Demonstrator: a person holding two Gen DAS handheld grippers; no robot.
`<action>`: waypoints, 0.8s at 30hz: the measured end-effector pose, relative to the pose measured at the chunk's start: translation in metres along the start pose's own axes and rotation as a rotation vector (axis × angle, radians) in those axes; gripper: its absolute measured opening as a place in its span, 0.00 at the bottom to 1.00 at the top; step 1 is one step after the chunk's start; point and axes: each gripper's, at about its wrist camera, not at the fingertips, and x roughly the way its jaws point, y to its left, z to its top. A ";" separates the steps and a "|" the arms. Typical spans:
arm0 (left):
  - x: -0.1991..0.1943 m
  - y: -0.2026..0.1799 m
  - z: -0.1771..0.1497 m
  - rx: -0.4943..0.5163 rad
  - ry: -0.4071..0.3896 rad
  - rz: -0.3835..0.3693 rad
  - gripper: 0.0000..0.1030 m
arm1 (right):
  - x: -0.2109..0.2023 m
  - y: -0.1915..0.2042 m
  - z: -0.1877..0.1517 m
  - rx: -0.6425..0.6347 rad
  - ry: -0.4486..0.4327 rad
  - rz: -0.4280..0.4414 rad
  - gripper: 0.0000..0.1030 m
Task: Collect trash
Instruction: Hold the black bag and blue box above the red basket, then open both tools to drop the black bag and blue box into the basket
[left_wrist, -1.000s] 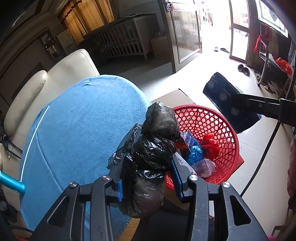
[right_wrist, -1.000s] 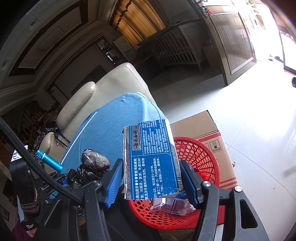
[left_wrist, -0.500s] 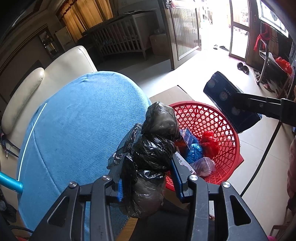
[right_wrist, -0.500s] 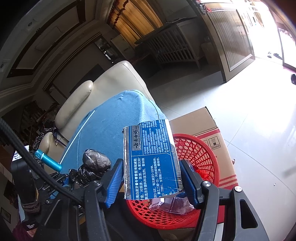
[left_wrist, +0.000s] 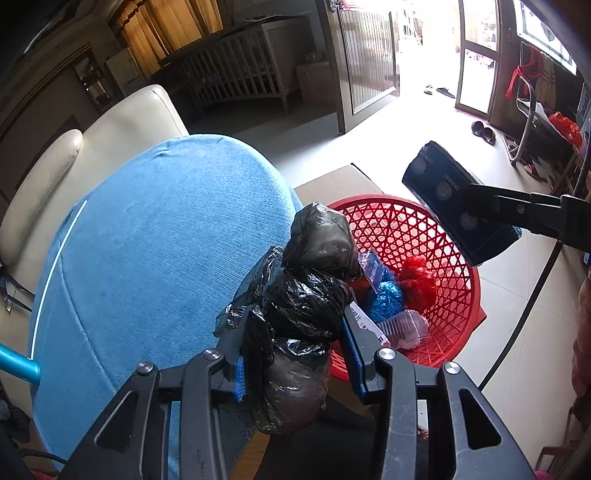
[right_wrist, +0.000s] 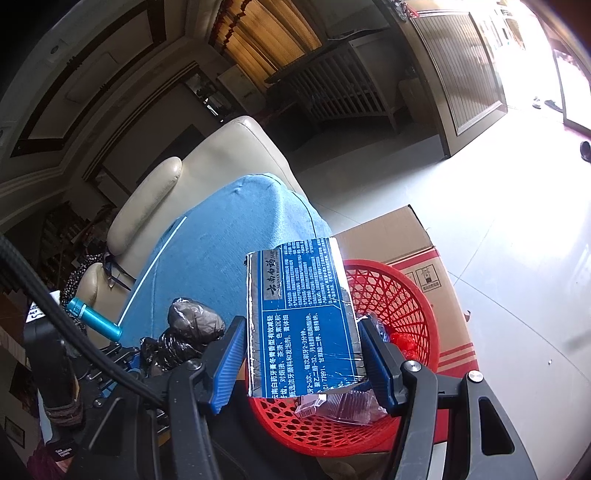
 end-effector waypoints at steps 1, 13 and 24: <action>0.000 0.000 0.000 0.000 0.002 -0.002 0.44 | 0.001 0.000 0.000 0.000 0.001 -0.001 0.62; 0.002 0.004 0.000 -0.006 0.010 -0.027 0.44 | 0.008 0.001 0.001 0.001 0.010 -0.001 0.62; -0.002 0.006 0.001 -0.015 0.001 -0.062 0.48 | 0.012 0.002 0.003 0.018 0.022 0.010 0.63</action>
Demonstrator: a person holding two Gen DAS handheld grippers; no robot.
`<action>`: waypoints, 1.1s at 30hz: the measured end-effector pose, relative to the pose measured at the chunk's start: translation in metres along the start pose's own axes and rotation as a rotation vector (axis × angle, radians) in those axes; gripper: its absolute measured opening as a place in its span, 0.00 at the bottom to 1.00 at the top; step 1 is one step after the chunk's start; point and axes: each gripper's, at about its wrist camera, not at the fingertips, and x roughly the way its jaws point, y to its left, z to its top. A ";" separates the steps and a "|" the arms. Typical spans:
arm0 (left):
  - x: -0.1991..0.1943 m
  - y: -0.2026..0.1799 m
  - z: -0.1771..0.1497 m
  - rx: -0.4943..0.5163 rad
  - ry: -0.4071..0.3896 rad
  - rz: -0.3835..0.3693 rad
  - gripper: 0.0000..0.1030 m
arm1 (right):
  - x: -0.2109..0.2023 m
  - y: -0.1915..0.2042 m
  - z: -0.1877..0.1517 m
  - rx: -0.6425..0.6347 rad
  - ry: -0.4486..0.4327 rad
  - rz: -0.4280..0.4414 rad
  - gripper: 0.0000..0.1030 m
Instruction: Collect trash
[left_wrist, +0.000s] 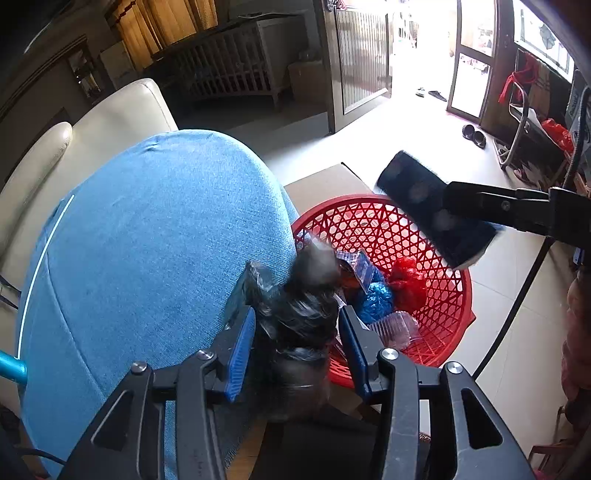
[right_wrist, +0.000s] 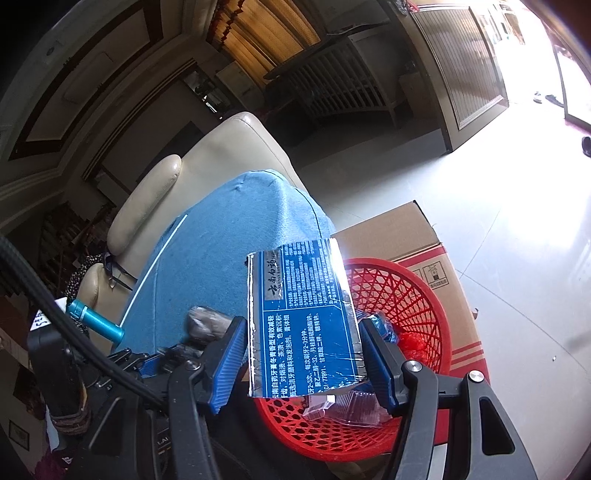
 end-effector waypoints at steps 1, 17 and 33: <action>0.000 0.000 0.000 -0.001 -0.002 -0.003 0.51 | 0.000 0.000 0.000 0.004 0.002 0.004 0.63; -0.010 0.009 0.000 -0.036 -0.033 0.039 0.54 | -0.002 0.006 0.003 -0.001 0.000 0.017 0.63; -0.067 0.065 -0.019 -0.174 -0.179 0.253 0.72 | -0.007 0.049 0.001 -0.104 -0.001 0.039 0.63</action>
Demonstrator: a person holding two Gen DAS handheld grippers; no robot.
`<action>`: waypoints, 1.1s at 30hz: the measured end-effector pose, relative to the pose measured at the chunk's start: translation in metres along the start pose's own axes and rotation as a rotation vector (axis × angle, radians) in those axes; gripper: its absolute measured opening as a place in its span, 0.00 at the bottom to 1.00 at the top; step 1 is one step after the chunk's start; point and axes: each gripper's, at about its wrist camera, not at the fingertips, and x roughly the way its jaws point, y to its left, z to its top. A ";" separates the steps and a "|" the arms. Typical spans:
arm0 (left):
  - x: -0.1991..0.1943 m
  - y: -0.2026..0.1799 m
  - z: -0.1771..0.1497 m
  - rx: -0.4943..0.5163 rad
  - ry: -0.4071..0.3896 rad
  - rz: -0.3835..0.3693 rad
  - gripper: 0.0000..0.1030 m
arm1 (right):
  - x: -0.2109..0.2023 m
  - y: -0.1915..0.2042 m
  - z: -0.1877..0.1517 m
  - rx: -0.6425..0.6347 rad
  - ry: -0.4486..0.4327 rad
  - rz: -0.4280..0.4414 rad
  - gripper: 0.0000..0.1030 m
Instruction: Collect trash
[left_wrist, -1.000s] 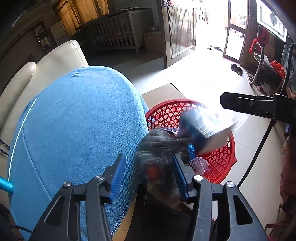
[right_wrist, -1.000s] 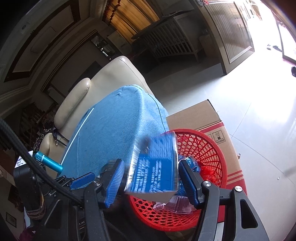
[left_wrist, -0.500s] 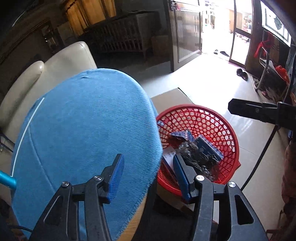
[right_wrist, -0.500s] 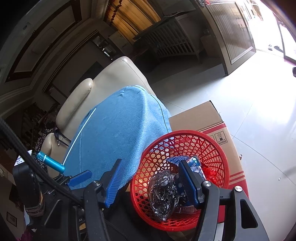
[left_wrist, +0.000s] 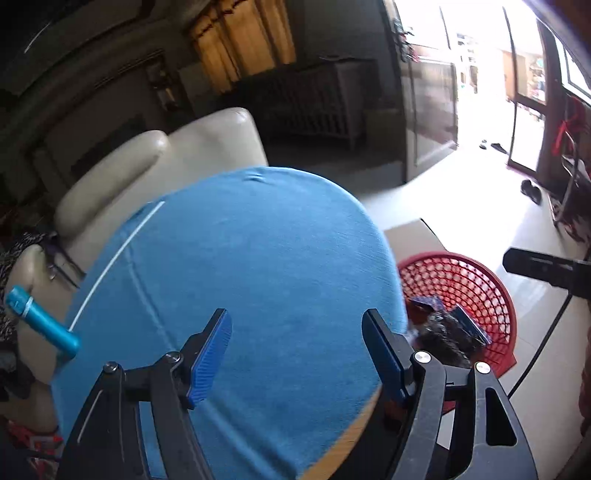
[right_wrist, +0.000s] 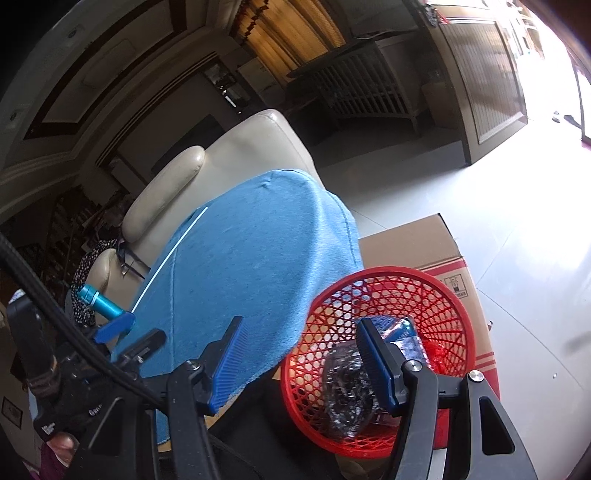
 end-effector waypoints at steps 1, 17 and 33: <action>-0.002 0.006 -0.001 -0.013 -0.004 0.006 0.73 | 0.000 0.006 0.000 -0.013 0.000 0.003 0.63; -0.057 0.102 -0.033 -0.210 -0.096 0.238 0.84 | 0.015 0.143 -0.010 -0.315 0.010 0.077 0.63; -0.101 0.178 -0.084 -0.368 -0.111 0.355 0.85 | 0.033 0.261 -0.046 -0.534 -0.004 0.075 0.65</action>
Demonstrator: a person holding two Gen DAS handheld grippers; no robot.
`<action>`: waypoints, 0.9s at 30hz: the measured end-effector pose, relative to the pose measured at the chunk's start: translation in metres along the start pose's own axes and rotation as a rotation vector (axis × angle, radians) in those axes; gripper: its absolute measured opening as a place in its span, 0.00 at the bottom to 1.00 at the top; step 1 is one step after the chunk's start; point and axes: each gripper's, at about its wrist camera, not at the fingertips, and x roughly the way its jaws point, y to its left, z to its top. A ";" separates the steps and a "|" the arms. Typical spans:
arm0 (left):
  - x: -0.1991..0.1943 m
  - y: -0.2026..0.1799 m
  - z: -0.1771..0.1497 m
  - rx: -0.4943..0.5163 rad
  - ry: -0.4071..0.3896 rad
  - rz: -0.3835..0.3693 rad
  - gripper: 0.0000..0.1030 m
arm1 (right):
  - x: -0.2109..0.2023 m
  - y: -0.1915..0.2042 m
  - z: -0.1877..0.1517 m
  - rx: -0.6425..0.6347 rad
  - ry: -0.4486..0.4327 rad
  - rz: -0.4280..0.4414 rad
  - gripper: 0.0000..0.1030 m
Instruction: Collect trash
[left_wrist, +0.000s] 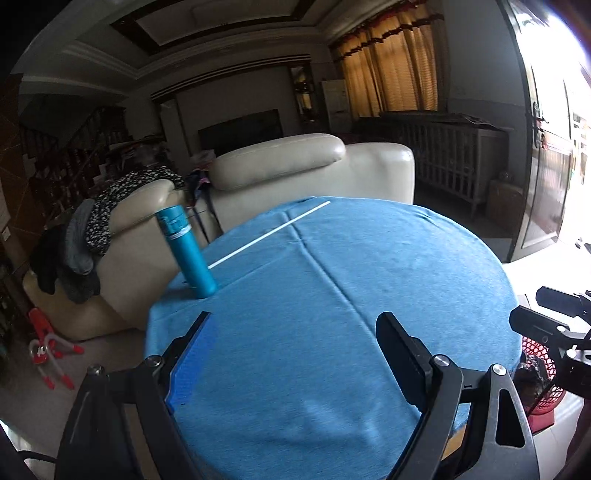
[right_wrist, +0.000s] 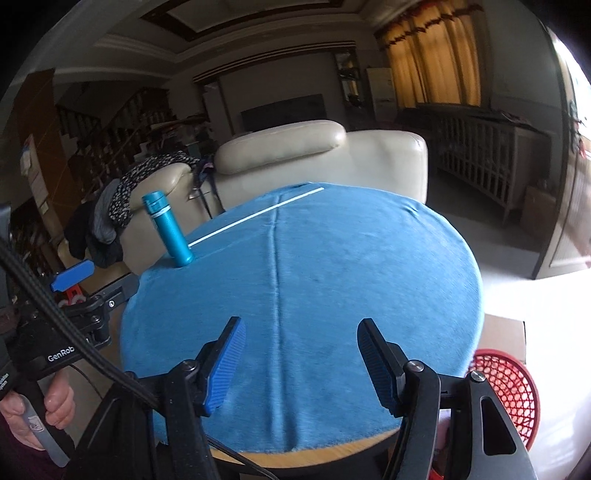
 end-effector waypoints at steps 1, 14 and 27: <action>-0.002 0.004 -0.001 -0.004 -0.003 0.007 0.85 | 0.001 0.006 0.000 -0.011 -0.001 -0.001 0.65; -0.027 0.043 -0.014 -0.058 -0.038 0.056 0.85 | -0.011 0.061 0.002 -0.094 -0.044 0.003 0.65; -0.042 0.062 -0.018 -0.084 -0.054 0.089 0.85 | -0.023 0.078 0.003 -0.110 -0.075 0.020 0.66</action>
